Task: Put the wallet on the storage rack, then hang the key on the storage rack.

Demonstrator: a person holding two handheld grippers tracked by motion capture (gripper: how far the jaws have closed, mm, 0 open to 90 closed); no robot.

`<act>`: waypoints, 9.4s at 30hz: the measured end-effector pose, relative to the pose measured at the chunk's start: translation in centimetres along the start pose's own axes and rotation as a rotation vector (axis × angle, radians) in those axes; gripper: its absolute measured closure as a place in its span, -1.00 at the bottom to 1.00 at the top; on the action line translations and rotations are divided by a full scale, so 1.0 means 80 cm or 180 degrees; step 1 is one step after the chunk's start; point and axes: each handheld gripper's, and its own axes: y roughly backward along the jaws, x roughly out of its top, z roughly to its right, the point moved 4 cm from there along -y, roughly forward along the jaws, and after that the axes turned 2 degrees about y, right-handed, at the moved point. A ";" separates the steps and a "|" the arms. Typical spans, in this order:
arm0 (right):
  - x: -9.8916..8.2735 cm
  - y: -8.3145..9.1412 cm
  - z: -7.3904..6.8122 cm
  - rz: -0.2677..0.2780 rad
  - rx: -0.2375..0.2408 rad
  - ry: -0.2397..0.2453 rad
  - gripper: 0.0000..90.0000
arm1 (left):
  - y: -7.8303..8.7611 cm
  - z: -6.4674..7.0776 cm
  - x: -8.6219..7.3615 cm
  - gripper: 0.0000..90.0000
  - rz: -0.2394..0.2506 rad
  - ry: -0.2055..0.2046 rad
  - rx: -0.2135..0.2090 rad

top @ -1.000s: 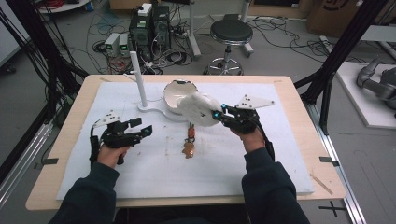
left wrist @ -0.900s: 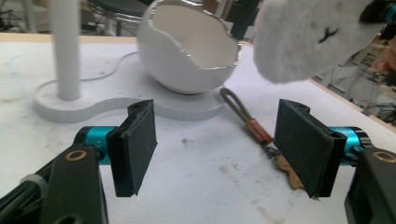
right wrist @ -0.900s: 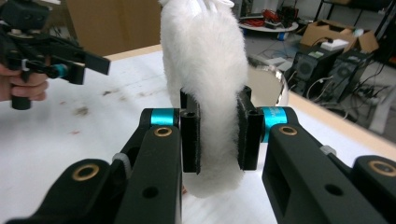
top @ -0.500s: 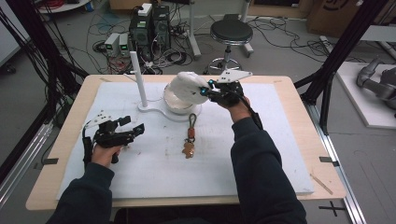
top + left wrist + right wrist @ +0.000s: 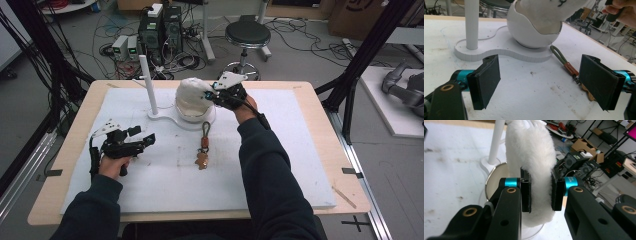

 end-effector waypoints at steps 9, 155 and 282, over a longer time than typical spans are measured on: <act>-0.005 -0.032 -0.008 -0.0287 -0.0007 0.0286 0.69 | 0.000 0.000 -0.002 -0.61 -0.0019 0.0031 -0.0014; -0.217 0.178 -0.038 -0.0403 -0.0376 -0.1923 -0.38 | -0.126 0.108 -0.015 0.63 -0.0582 -0.0275 -0.0071; -0.223 0.199 -0.049 -0.0359 -0.0388 -0.1793 -0.51 | -0.004 0.028 -0.002 -0.58 0.0084 -0.0586 0.0235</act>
